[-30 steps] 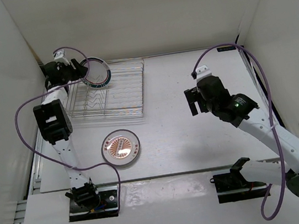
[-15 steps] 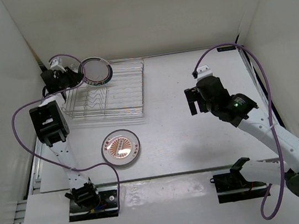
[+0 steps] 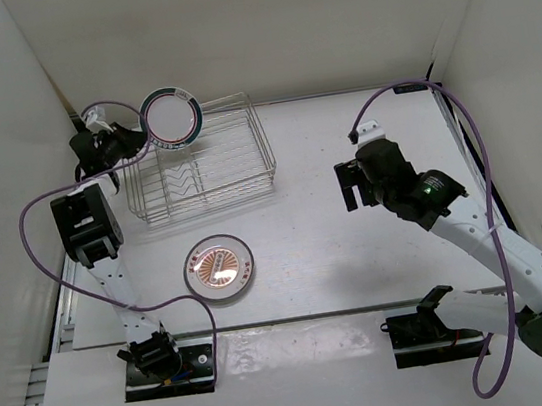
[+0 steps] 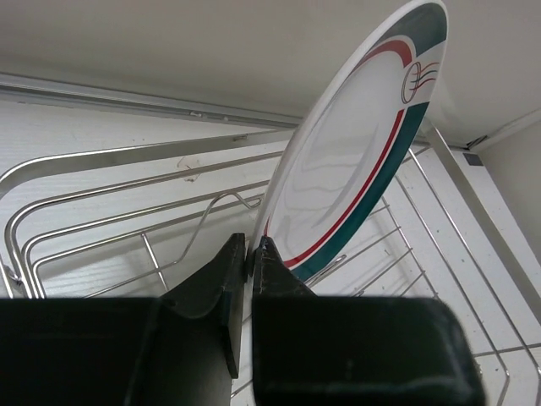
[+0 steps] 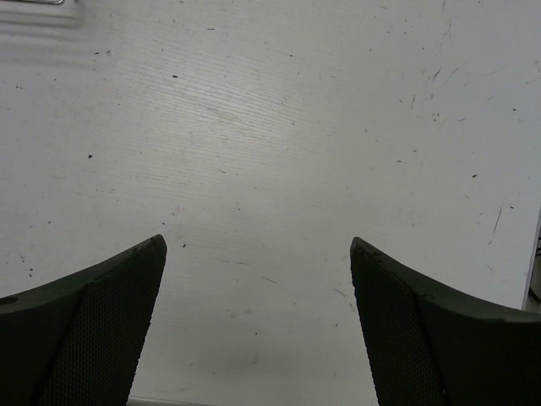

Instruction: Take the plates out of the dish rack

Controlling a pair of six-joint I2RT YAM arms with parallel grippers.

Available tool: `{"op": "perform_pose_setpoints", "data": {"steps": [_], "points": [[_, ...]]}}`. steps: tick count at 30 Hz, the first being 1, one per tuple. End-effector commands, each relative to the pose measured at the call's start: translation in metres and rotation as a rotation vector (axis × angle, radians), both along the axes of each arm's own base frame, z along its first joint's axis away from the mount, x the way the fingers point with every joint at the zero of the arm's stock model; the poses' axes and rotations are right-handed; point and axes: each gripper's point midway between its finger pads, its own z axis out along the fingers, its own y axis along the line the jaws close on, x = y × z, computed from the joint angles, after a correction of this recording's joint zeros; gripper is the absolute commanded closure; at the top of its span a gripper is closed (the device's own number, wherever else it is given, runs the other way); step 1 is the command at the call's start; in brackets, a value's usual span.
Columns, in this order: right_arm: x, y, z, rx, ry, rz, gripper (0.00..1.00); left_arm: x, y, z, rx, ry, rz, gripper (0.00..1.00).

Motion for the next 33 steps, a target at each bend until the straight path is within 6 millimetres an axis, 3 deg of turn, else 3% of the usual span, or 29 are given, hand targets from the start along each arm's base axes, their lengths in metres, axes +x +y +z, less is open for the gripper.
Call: {"op": "perform_pose_setpoints", "data": {"steps": [1,6,7,15,23,26,28,31,32,33], "points": [[0.001,0.003,0.004,0.018,-0.006,0.007,0.1,-0.013,0.003,0.083,-0.049,-0.133,-0.007,1.0],[0.002,0.008,0.002,0.032,0.002,0.02,0.1,-0.018,0.011,0.112,-0.069,-0.204,-0.014,1.0],[0.003,0.009,0.001,0.032,0.006,0.024,0.1,-0.018,0.01,0.127,-0.072,-0.228,-0.019,1.0],[0.003,0.012,0.003,0.071,0.003,0.004,0.1,-0.01,0.018,0.175,-0.17,-0.295,0.052,1.0],[-0.015,-0.006,0.008,0.145,0.01,-0.124,0.1,-0.002,0.018,0.171,-0.194,-0.301,0.097,1.0],[-0.028,-0.017,0.014,0.18,0.006,-0.177,0.1,0.0,0.009,0.187,-0.265,-0.322,0.099,1.0],[-0.038,-0.029,0.019,0.203,-0.008,-0.231,0.1,0.0,-0.013,0.19,-0.343,-0.271,0.072,1.0],[-0.05,-0.042,0.027,0.229,-0.031,-0.273,0.1,-0.019,-0.057,0.185,-0.449,-0.133,-0.022,1.0],[-0.051,-0.044,0.03,0.235,-0.037,-0.274,0.1,-0.034,-0.082,0.18,-0.463,-0.087,-0.07,1.0],[-0.055,-0.047,0.035,0.248,-0.045,-0.274,0.1,-0.046,-0.09,0.172,-0.476,-0.049,-0.075,1.0]]}}
